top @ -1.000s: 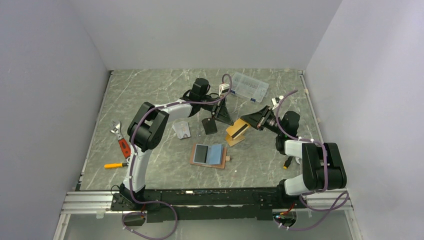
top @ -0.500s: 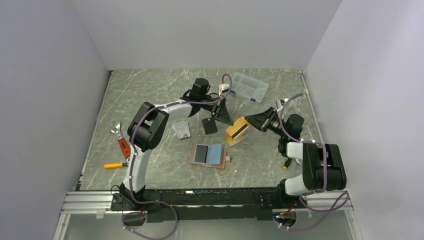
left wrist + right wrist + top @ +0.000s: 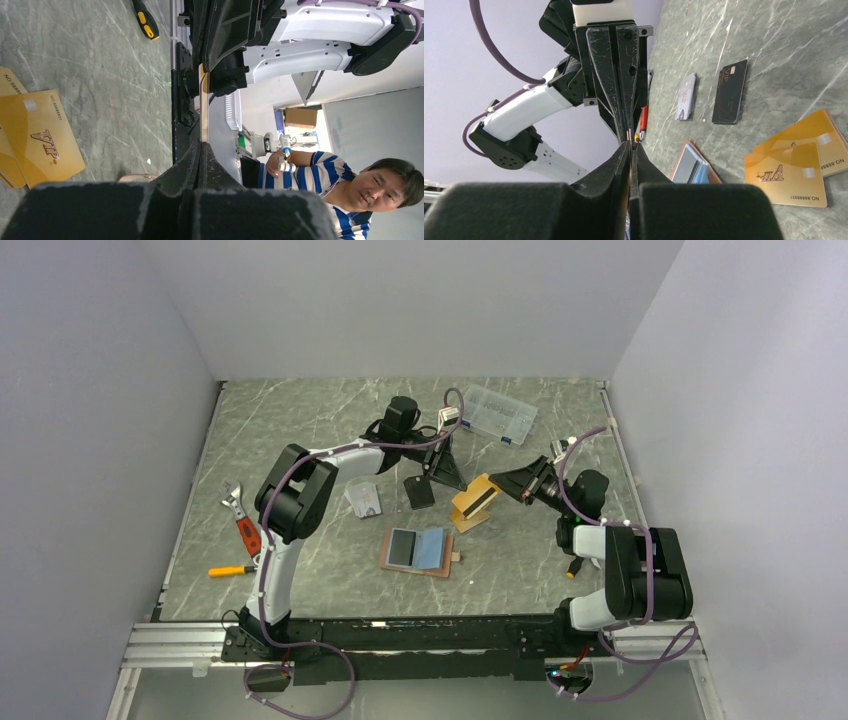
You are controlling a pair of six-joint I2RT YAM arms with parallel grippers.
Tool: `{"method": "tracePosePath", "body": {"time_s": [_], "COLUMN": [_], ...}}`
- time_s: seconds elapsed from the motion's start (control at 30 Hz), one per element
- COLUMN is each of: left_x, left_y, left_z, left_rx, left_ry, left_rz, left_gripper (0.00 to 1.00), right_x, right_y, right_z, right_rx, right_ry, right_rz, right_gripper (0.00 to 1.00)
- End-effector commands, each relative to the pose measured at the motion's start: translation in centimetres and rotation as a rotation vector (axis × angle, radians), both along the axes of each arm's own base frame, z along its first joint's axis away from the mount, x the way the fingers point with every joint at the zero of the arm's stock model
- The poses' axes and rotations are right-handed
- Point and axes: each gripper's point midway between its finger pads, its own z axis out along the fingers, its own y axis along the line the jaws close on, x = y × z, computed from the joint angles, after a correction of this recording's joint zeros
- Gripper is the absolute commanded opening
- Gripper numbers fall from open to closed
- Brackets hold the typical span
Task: Put the credit cards into the card holder
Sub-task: Place the credit card in the storage box.
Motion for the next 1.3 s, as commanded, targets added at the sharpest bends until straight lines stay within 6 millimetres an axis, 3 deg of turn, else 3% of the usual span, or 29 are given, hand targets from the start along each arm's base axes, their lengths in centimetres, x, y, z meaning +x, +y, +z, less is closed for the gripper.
{"method": "tracePosePath", "body": {"time_s": [0.0, 0.23, 0.33, 0.47, 0.63, 0.9, 1.27], "left_x": [-0.3, -0.2, -0.1, 0.3, 2.0, 5.3, 5.6], "left_y": [0.4, 0.4, 0.3, 0.2, 0.1, -1.8, -1.7], "left_z": [3.7, 3.7, 3.7, 3.2, 0.8, -3.5, -7.6], "left_rx": [-0.071, -0.073, -0.073, -0.061, -0.004, 0.085, 0.171], "left_ry": [-0.091, -0.090, -0.089, -0.095, -0.102, -0.123, -0.135], "left_rz": [-0.017, -0.018, -0.018, -0.010, 0.032, 0.070, 0.093], "left_gripper": [0.00, 0.00, 0.00, 0.00, 0.00, 0.03, 0.12], "right_x": [-0.1, -0.4, -0.5, 0.0, 1.2, 2.4, 2.8], "right_y": [0.0, 0.1, 0.1, -0.2, -1.3, -3.7, -5.4], "right_z": [0.7, 0.2, 0.2, 0.2, -0.1, -0.3, -1.2], "right_rx": [-0.001, -0.005, -0.005, -0.025, -0.110, -0.312, -0.425], "right_ry": [-0.058, -0.046, -0.045, -0.037, -0.034, -0.069, -0.062], "right_rz": [0.014, 0.025, 0.020, -0.020, -0.108, -0.262, -0.342], "right_gripper": [0.04, 0.13, 0.00, 0.00, 0.00, 0.00, 0.00]}}
